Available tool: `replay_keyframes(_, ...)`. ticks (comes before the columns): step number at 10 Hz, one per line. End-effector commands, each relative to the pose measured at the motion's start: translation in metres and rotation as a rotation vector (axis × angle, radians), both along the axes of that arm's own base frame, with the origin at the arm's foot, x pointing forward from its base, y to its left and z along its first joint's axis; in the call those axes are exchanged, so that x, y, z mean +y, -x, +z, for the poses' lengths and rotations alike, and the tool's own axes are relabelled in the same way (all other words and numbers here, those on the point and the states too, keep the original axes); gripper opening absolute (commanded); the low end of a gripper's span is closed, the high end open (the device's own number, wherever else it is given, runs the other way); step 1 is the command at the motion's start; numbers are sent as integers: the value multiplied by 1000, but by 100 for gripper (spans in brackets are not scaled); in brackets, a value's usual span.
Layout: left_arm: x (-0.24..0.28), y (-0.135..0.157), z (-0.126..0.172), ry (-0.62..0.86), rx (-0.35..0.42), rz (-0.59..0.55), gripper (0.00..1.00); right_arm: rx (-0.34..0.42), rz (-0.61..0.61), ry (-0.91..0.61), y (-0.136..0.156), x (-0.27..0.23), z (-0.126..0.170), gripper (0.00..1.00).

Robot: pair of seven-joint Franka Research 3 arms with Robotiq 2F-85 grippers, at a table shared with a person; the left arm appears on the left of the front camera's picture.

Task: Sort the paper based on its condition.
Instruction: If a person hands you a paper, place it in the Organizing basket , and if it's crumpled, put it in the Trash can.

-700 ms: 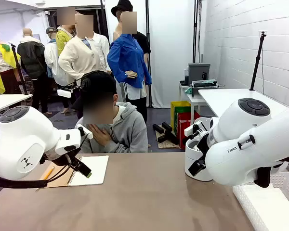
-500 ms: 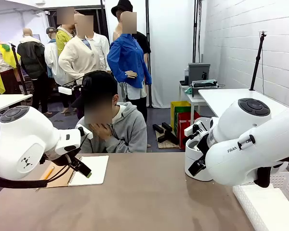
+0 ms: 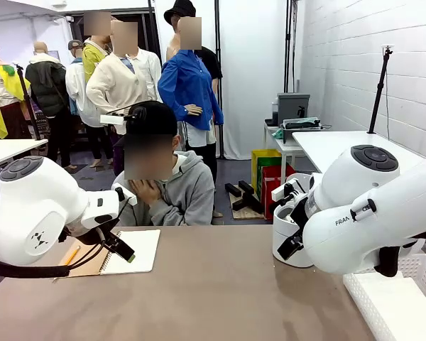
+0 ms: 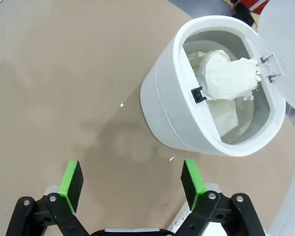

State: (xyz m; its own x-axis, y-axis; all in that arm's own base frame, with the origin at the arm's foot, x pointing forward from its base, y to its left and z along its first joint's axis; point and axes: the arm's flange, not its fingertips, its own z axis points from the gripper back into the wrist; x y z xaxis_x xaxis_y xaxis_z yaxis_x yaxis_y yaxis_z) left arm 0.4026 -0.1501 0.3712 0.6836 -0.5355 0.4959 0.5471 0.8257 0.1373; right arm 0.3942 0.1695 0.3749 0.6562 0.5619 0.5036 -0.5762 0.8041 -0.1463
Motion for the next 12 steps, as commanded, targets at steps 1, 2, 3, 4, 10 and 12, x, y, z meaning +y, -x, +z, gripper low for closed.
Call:
replay_keyframes(1, 0, 0, 0, 0, 0, 0, 100, -1, 0, 0, 0, 0, 0, 100)
replay_keyframes(2, 0, 0, 0, 0, 0, 0, 100, -1, 0, 0, 0, 0, 0, 100)
replay_keyframes(3, 0, 0, 0, 0, 0, 0, 100, -1, 0, 0, 0, 0, 0, 100)
replay_keyframes(4, 0, 0, 0, 0, 0, 0, 100, -1, 0, 0, 0, 0, 0, 100)
replay_keyframes(10, 0, 0, 0, 0, 0, 0, 100, -1, 0, 0, 0, 0, 0, 100)
replay_keyframes(12, -1, 1, 5, -3, 28, -9, 100, 22, 11, 8, 6, 5, 4, 100)
